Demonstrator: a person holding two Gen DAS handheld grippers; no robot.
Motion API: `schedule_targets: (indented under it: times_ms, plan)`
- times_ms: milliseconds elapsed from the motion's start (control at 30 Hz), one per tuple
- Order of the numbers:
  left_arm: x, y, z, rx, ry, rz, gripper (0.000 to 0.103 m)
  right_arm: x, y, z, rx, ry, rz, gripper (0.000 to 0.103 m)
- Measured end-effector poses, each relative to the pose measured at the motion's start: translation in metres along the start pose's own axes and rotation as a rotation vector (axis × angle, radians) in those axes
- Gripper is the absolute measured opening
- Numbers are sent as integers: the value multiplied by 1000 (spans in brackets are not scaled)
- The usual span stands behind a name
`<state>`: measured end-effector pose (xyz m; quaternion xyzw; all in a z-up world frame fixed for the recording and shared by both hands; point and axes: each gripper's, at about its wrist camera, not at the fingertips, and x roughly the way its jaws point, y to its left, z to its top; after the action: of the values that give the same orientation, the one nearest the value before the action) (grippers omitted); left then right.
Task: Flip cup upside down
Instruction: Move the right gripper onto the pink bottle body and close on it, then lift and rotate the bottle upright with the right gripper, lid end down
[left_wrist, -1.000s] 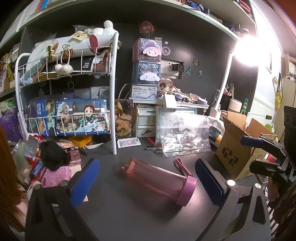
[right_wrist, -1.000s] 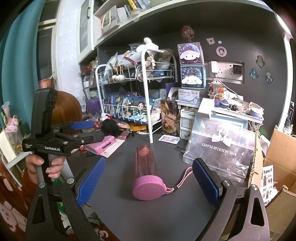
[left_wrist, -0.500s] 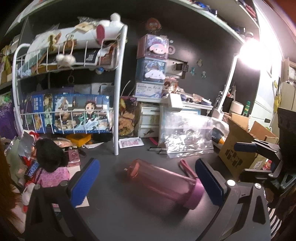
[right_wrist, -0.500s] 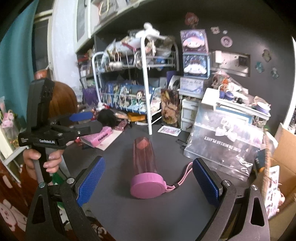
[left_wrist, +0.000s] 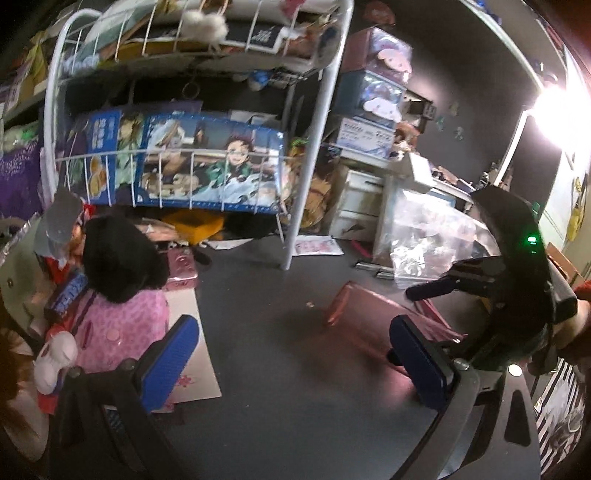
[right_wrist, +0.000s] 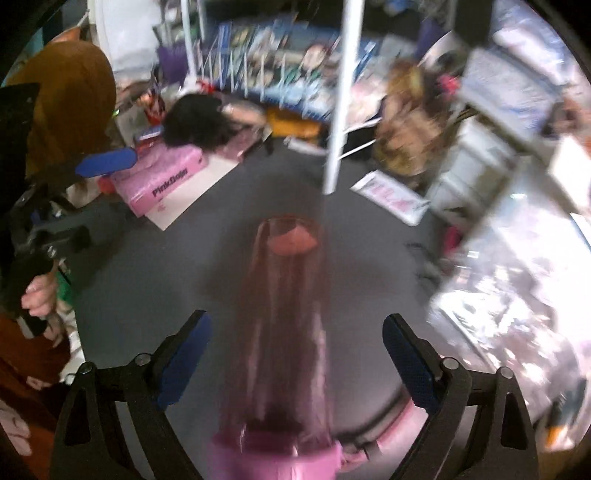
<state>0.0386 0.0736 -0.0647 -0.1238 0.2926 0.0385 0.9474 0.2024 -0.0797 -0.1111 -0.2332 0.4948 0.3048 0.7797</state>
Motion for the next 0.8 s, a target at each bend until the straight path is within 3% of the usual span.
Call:
schedule_targets:
  times_ms: [67, 100, 133, 500, 667, 800]
  plan:
    - [4, 3, 0, -5, 3, 3, 102, 13, 1, 4, -10, 43, 21, 75]
    - [5, 3, 1, -6, 5, 4, 102, 18, 2, 6, -13, 65, 22, 63]
    - [6, 4, 1, -6, 7, 4, 102, 21, 3, 6, -10, 84, 25, 59]
    - [15, -11, 1, 6, 40, -42, 102, -19, -8, -22, 73, 32, 71, 57]
    - [21, -37, 0, 23, 87, -191, 103, -35, -7, -38, 99, 11, 83, 57]
    - [31, -59, -3, 21, 134, -301, 102, -48, -4, -48, 113, -56, 79, 57]
